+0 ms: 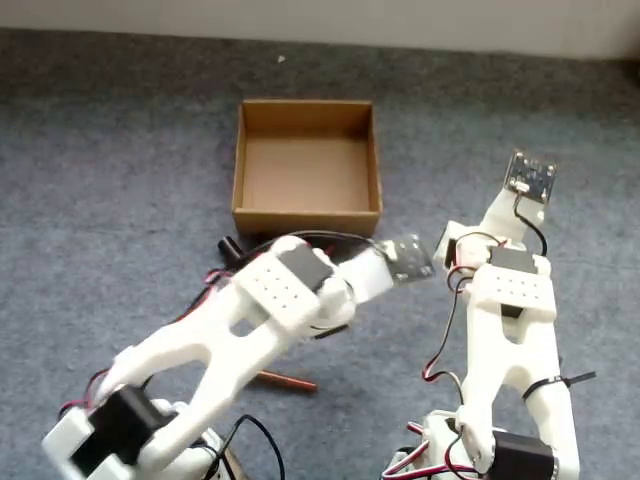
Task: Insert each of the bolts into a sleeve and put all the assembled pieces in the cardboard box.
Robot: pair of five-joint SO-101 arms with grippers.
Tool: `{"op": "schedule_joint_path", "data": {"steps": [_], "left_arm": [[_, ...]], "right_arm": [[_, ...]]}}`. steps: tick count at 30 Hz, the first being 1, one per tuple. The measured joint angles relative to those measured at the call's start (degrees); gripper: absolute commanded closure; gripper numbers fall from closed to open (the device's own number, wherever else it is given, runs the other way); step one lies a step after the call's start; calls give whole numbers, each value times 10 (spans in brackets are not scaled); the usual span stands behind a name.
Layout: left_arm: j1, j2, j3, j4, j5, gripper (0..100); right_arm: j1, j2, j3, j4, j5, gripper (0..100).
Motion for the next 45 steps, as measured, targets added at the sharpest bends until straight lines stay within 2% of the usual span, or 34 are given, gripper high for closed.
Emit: {"op": "schedule_joint_path", "data": {"steps": [9,14,22,27,33,36,42,45], "left_arm": [[-84,-229,51,-13,90,995],[-121,-317,61,-13,135,995],[-183,-422,66,-13,192,995],[-187,-467,66,-17,218,995],[-186,-526,110,-67,236,995],[-187,-560,144,-95,236,995],[-187,-635,171,-143,236,995],[-186,-669,171,-155,262,995]], "right_arm": [[-5,-128,4,29,0,993],[-69,-193,54,37,33,993],[-137,-315,117,40,46,993],[-184,-408,153,40,56,993],[-234,-496,196,40,76,993],[-246,-523,207,40,76,993],[-323,-556,219,40,78,993],[-351,-571,219,40,78,993]]}}
